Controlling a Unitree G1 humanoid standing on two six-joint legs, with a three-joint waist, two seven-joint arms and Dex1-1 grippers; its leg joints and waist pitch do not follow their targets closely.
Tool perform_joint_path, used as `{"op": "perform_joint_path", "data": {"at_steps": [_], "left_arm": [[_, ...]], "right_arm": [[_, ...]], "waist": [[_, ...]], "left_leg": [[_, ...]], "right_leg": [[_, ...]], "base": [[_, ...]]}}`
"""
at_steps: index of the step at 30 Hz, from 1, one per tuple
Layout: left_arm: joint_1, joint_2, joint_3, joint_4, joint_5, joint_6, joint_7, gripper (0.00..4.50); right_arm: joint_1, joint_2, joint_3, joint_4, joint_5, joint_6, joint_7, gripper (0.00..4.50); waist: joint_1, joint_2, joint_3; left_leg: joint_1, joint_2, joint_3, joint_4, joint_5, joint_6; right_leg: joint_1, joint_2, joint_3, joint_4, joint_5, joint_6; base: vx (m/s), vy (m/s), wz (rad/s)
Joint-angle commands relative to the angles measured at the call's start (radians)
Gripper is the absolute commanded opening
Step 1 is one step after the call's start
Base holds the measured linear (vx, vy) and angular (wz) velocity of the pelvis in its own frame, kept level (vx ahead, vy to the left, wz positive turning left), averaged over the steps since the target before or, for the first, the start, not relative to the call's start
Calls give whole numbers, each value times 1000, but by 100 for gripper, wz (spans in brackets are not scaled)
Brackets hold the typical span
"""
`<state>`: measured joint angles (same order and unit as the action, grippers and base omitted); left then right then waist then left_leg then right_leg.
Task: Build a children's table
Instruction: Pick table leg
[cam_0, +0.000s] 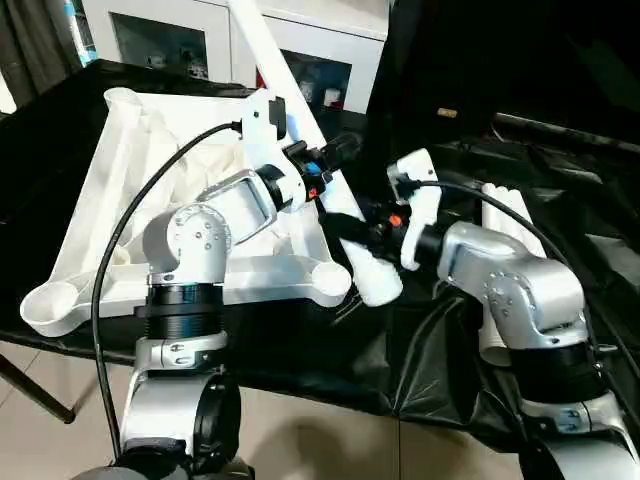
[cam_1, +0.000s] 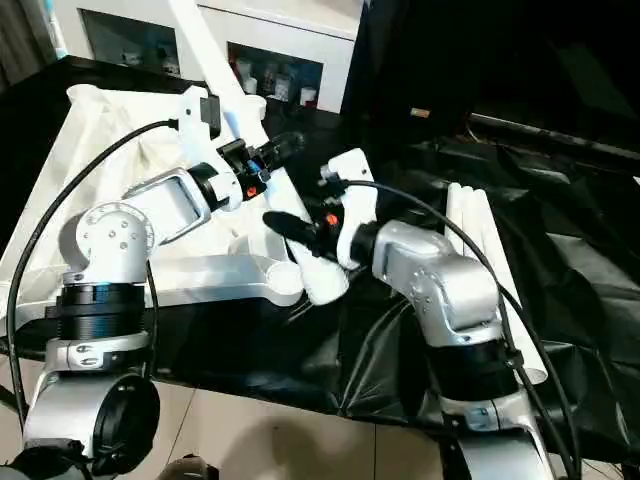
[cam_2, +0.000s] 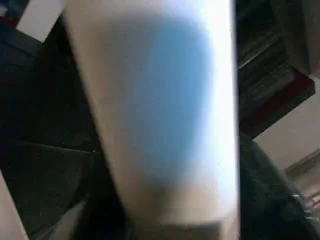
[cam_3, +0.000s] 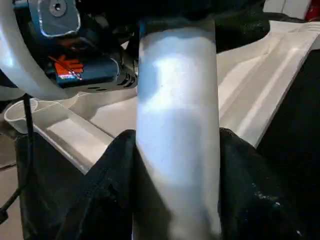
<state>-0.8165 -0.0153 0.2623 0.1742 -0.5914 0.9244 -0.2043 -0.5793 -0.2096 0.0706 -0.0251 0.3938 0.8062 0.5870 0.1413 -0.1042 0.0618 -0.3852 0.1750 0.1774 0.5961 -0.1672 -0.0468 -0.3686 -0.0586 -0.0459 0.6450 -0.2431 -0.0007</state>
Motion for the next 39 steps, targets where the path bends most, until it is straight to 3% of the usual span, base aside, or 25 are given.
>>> {"op": "perform_joint_path", "data": {"at_steps": [1,4,15,16,17,19,21,22,26,35,39], "left_arm": [[-12,-3,-24,-1,18,-4,-1,239],[-9,7,-37,-4,20,-2,-11,206],[-6,26,-62,-4,20,-14,-42,192],[-5,32,-68,-5,20,-16,-54,191],[-5,34,-71,-6,20,-16,-60,191],[0,79,-119,-25,13,-21,-160,189],[0,96,-131,-33,2,-14,-197,189],[-1,121,-151,-45,-15,-5,-254,186],[-1,191,-200,-100,-83,46,-427,185],[-6,260,-230,-147,-161,64,-614,184],[-3,276,-248,-156,-166,65,-653,184]], "right_arm": [[-14,-11,-5,13,-19,-15,-19,184],[-19,-7,-8,21,-30,-23,-29,184],[-27,-14,12,31,-55,-61,-43,184],[-28,-7,4,34,-48,-64,-44,240],[-29,-5,0,35,-44,-62,-44,254],[-27,-10,-33,18,8,-39,-6,272],[-24,-20,-38,12,18,-34,8,272],[-19,-46,-46,6,38,-15,41,296],[7,-120,-89,-17,155,89,180,299],[54,-219,-41,-76,244,188,298,299],[71,-238,-9,-103,249,211,315,266]], "waist": [[-4,13,-67],[-5,15,-67],[-6,17,-67],[-7,17,-66],[-7,17,-67],[-5,17,-67],[-6,19,-67],[-7,8,-66],[0,9,-65],[-2,11,-63],[-1,9,-65]], "left_leg": [[30,57,-23,-68,-86,-57],[30,57,-23,-69,-93,-60],[32,57,-23,-70,-102,-69],[31,57,-23,-70,-104,-68],[31,58,-23,-71,-107,-69],[33,56,-22,-71,-108,-66],[32,58,-23,-72,-104,-68],[32,57,-21,-71,-100,-66],[31,57,-19,-69,-81,-47],[31,58,-18,-70,-102,-55],[29,57,-17,-68,-88,-55]], "right_leg": [[40,-89,49,-75,71,-154],[39,-88,49,-75,64,-150],[39,-88,49,-74,72,-152],[39,-88,49,-75,69,-152],[38,-88,49,-74,63,-152],[37,-87,50,-76,51,-146],[37,-86,49,-73,56,-146],[37,-85,48,-74,66,-148],[40,-86,48,-70,65,-158],[38,-87,48,-77,-12,-172],[38,-89,48,-74,11,-179]], "base": [[0,0,0],[0,0,0],[0,0,0],[0,0,0],[0,0,0],[0,0,0],[0,0,0],[0,0,0],[0,0,0],[0,0,0],[0,0,0]]}}
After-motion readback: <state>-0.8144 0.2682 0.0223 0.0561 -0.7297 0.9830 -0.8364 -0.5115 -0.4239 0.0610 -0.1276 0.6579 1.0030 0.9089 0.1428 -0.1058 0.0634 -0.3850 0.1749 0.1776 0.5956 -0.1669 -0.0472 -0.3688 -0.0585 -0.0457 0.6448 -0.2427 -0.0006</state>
